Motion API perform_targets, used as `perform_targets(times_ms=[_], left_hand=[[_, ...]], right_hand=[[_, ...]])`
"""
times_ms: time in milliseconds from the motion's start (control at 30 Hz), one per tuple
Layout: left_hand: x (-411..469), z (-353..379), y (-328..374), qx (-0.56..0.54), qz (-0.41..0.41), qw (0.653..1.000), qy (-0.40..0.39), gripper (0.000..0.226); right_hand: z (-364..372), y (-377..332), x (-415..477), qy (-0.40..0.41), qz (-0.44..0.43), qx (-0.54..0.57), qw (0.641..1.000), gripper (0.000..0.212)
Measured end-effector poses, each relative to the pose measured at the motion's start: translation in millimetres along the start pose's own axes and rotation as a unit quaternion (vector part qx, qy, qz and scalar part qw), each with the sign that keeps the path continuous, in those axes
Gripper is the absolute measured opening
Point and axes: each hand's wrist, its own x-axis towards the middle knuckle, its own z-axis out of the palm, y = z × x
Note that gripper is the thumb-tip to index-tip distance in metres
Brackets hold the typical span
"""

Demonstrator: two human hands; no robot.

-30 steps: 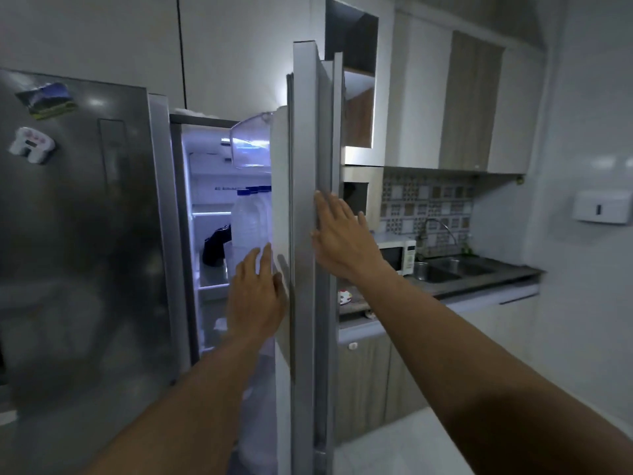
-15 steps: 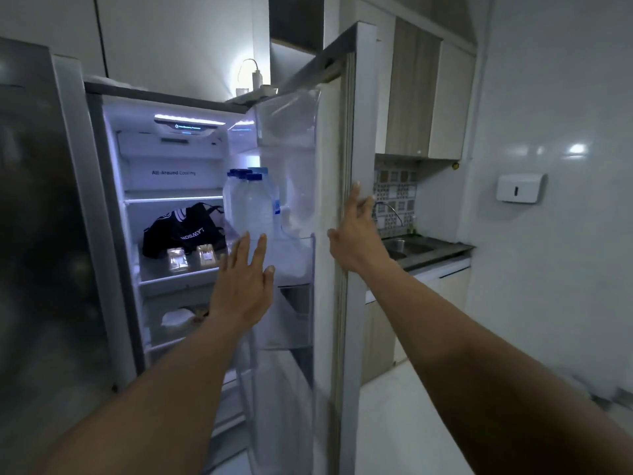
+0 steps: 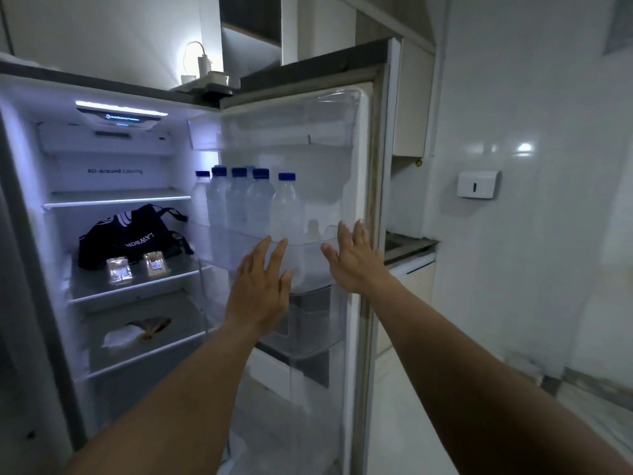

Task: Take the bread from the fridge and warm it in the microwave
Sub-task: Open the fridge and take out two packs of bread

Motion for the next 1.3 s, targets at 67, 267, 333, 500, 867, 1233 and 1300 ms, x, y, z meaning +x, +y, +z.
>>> perform_targets(times_ms=[67,267,333,500,867,1233,1300], left_hand=[[11.8,14.3,6.5,-0.008,0.01,1.0,-0.002,0.057],[48.8,49.9,22.0,-0.004,-0.032,0.999,0.008,0.062],[60.4,67.1,22.1,0.022,-0.047,0.998,-0.018,0.068],[88.6,108.2,22.8,0.065,-0.06,0.995,-0.049,0.071],[136.5,167.2,9.8,0.149,-0.03,0.988,0.028,0.074],[158.1,189.9,5.9,0.164,0.002,0.985,0.052,0.073],[158.5,195.3,4.5,0.168,0.014,0.984,0.058,0.072]], right_hand=[[4.8,11.4,7.4,0.013,0.004,0.035,0.999,0.073],[0.9,51.3,34.9,-0.02,0.01,0.1,0.995,0.086],[1.4,60.3,44.3,-0.015,0.014,0.124,0.992,0.091],[13.7,92.7,74.9,0.021,-0.022,0.108,0.994,0.089],[39.9,124.6,121.1,0.125,-0.029,0.046,0.991,0.094],[35.0,146.7,152.5,0.086,0.014,-0.008,0.996,0.084],[35.6,151.8,157.1,0.081,0.018,-0.006,0.997,0.084]])
